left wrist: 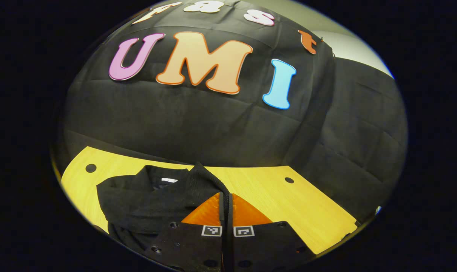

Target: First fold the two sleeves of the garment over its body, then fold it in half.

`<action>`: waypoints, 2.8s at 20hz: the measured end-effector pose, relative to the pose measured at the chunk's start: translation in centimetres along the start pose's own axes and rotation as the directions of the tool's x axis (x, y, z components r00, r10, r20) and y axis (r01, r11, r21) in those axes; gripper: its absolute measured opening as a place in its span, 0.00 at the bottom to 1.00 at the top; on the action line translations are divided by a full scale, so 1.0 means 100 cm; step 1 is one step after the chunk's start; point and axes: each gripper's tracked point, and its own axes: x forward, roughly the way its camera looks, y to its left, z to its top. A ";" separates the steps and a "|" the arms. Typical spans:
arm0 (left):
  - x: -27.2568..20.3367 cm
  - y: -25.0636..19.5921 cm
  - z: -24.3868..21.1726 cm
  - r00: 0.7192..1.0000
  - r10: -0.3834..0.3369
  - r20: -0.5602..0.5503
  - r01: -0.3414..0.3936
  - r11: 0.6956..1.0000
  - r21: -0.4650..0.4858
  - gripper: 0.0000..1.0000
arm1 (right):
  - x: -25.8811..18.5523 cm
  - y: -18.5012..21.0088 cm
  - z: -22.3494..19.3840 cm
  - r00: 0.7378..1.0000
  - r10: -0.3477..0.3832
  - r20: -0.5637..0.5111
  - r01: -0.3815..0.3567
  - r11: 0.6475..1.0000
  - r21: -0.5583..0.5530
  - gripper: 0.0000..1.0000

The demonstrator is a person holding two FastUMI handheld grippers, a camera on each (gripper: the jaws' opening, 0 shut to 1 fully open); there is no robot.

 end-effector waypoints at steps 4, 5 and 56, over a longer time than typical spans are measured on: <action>0.018 -0.019 -0.014 0.999 -0.019 -0.040 0.020 0.999 0.033 0.00 | 0.004 0.002 -0.002 1.000 0.017 -0.003 -0.017 1.000 -0.015 0.98; 0.022 -0.020 -0.017 0.998 -0.017 -0.053 0.020 0.999 0.047 0.00 | 0.005 0.004 -0.002 1.000 0.022 -0.004 -0.022 1.000 -0.021 0.98; -0.332 0.098 -0.137 0.855 0.511 -0.086 -0.511 0.859 0.024 0.94 | 0.075 0.018 -0.054 0.908 0.332 -0.257 -0.405 0.852 -0.331 0.94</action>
